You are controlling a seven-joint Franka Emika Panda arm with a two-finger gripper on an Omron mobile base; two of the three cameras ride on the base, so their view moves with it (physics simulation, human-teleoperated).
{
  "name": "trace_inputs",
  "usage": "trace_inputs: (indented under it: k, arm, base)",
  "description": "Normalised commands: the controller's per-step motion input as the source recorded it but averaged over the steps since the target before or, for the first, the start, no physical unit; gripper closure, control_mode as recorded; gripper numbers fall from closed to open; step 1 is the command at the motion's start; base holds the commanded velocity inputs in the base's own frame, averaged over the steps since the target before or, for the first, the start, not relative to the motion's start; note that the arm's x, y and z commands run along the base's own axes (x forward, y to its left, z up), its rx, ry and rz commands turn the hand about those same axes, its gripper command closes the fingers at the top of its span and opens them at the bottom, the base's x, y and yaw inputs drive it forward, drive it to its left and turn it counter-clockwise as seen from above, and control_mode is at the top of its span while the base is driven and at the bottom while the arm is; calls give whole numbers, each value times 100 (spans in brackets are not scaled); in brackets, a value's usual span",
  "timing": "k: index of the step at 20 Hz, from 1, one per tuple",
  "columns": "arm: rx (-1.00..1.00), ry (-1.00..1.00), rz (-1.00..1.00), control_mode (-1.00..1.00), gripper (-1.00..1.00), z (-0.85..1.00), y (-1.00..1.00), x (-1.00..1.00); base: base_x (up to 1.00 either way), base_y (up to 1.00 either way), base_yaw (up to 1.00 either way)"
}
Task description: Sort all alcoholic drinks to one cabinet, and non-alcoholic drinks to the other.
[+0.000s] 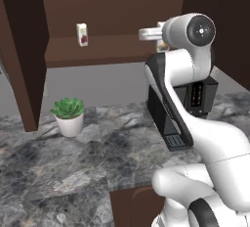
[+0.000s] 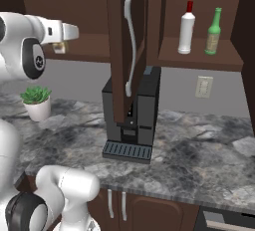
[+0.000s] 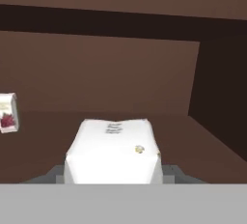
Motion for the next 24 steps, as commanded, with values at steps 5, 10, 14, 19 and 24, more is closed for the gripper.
trace_inputs:
  k: [5, 10, 14, 19, 24]
  arm:
    - [0, 0, 0, -100, 100, -4, 0, 26]
    - [0, -1, 0, -100, 100, -2, 0, 25]
    - [0, 0, 0, -100, 100, -2, 0, 24]
    - [0, 0, 0, -100, 100, -7, 0, 23]
    - [0, 1, 0, -100, 100, -11, 0, 24]
  base:
    - [0, 0, 0]
    - [0, 0, 0]
    - [0, 0, 0]
    - [0, 0, 0]
    - [0, 0, 0]
